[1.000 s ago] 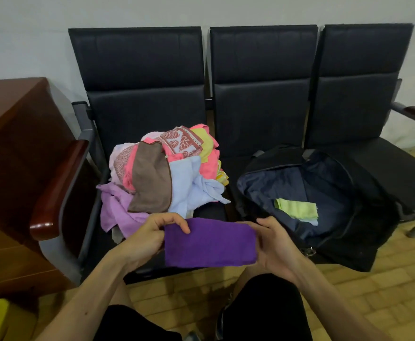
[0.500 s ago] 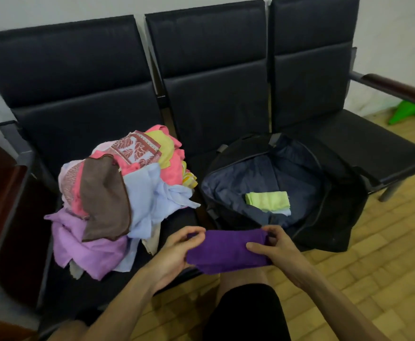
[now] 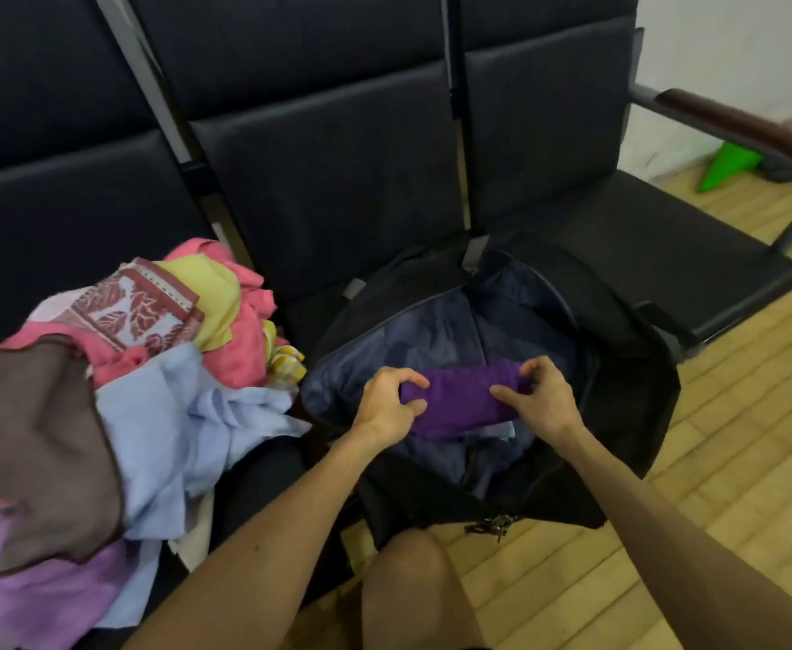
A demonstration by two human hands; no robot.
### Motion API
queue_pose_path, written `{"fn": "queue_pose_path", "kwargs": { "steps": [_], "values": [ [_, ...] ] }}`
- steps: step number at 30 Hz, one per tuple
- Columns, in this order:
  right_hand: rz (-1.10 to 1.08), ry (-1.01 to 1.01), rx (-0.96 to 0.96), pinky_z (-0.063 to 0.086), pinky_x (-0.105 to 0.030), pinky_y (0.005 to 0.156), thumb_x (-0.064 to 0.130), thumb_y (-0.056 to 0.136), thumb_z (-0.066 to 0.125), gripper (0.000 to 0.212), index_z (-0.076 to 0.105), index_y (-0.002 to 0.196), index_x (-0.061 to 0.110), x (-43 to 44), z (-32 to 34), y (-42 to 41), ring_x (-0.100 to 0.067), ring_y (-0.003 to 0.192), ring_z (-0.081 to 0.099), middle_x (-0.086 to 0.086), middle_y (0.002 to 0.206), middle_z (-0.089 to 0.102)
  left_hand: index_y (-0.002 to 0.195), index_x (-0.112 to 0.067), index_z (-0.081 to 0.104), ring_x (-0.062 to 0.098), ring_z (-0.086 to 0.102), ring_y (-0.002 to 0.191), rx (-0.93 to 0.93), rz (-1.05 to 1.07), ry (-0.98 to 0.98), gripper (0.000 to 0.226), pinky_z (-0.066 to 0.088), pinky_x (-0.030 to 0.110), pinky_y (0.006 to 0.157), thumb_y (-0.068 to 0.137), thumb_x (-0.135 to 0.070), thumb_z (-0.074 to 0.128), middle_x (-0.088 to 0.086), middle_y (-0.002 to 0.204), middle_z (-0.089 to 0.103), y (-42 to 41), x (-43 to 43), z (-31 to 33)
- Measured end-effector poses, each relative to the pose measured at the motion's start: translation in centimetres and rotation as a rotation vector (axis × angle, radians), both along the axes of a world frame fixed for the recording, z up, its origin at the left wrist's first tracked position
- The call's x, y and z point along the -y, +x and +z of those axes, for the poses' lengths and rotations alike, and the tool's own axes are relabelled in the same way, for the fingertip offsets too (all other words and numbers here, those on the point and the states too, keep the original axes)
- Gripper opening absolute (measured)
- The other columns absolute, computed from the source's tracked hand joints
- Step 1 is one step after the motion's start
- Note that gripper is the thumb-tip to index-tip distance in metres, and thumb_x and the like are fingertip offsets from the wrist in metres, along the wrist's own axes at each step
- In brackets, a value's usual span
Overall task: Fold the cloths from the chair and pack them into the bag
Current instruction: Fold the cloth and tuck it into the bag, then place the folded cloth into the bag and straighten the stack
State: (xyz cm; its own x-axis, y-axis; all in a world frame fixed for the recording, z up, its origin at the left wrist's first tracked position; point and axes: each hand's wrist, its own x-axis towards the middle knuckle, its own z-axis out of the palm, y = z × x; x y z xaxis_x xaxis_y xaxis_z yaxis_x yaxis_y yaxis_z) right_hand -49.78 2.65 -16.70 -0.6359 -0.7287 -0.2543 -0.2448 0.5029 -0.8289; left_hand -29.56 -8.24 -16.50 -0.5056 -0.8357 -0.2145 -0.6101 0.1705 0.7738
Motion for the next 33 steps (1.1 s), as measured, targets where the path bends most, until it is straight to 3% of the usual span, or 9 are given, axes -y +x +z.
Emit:
{"fn": "queue_pose_path", "kwargs": {
  "steps": [9,16,18,20,23,25,28,31,33],
  "values": [
    [-0.038,0.105,-0.075,0.052,-0.036,0.083,0.028,0.079,0.082,0.048,0.047,0.110,0.014,0.4,-4.0,0.0,-0.019,0.092,0.058,-0.001,0.102,0.056,0.119,-0.017,0.067,0.021,0.052,0.123,0.114,-0.088,-0.084,0.027,0.038,0.026,0.104,0.093,-0.009,0.066,0.000,0.134,0.047,-1.7,0.3,-3.9],
    [-0.042,0.171,-0.082,0.049,-0.049,0.096,0.040,0.072,0.085,0.088,0.030,0.137,0.017,-0.1,-2.8,0.3,-0.036,0.118,0.056,-0.017,0.134,0.052,0.129,-0.020,0.062,0.023,0.044,0.134,0.176,-0.128,-0.110,0.031,0.035,0.033,0.109,0.098,-0.022,0.061,0.000,0.153,0.032,-0.3,0.1,-2.1],
    [-0.068,0.170,-0.173,0.045,-0.054,0.101,0.045,0.071,0.084,0.097,0.025,0.143,0.017,-0.5,-2.2,1.1,-0.039,0.128,0.048,-0.018,0.142,0.045,0.122,-0.018,0.066,0.020,0.048,0.130,0.134,-0.116,-0.147,0.027,0.037,0.033,0.107,0.097,-0.026,0.062,0.000,0.146,0.042,1.5,-0.2,-1.1],
    [-0.109,0.168,-0.310,0.040,-0.058,0.106,0.047,0.073,0.081,0.098,0.025,0.145,0.013,-1.1,-1.1,2.1,-0.041,0.134,0.038,-0.020,0.146,0.039,0.107,-0.017,0.072,0.015,0.061,0.110,0.002,-0.069,-0.212,0.017,0.048,0.034,0.098,0.094,-0.027,0.065,-0.002,0.120,0.062,3.8,-0.7,-0.2],
    [-0.042,-0.023,-0.399,0.040,-0.054,0.107,0.040,0.075,0.081,0.091,0.028,0.145,0.015,-1.5,0.9,6.9,-0.034,0.133,0.039,-0.015,0.143,0.040,0.086,-0.022,0.072,0.007,0.064,0.074,-0.152,0.115,-0.280,0.019,0.053,0.034,0.073,0.091,-0.039,0.066,-0.008,0.080,0.071,9.4,-2.7,0.8],
    [0.089,-0.173,-0.452,0.042,-0.050,0.104,0.029,0.075,0.084,0.084,0.036,0.141,0.008,-1.3,1.5,11.8,-0.031,0.125,0.044,-0.014,0.133,0.047,0.082,-0.022,0.071,0.006,0.064,0.068,-0.134,0.235,-0.286,0.029,0.052,0.031,0.068,0.090,-0.050,0.062,-0.009,0.072,0.070,14.4,-4.2,0.6],
    [0.318,-0.317,-0.410,0.045,-0.039,0.098,0.014,0.076,0.083,0.063,0.050,0.129,0.003,-0.5,1.0,19.1,-0.024,0.114,0.051,-0.012,0.119,0.056,0.077,-0.021,0.070,0.007,0.064,0.066,-0.037,0.417,-0.305,0.022,0.051,0.028,0.067,0.089,-0.040,0.070,-0.009,0.068,0.069,21.7,-5.2,-0.8],
    [0.542,-0.253,-0.212,0.045,-0.020,0.084,0.017,0.081,0.076,0.036,0.060,0.113,0.017,1.1,1.3,26.5,-0.006,0.092,0.058,0.005,0.098,0.063,0.073,-0.021,0.066,0.011,0.064,0.065,0.129,0.507,-0.309,0.021,0.047,0.028,0.063,0.090,-0.033,0.070,-0.006,0.065,0.068,28.1,-5.3,-1.8],
    [0.677,-0.125,-0.170,0.049,-0.022,0.080,0.021,0.085,0.073,0.015,0.066,0.099,0.019,2.3,1.1,30.5,-0.007,0.085,0.063,0.009,0.089,0.068,0.074,-0.020,0.066,0.019,0.065,0.071,0.271,0.464,-0.269,0.018,0.049,0.033,0.063,0.090,-0.029,0.067,-0.003,0.071,0.069,30.8,-5.4,-2.7]
  ]
}}
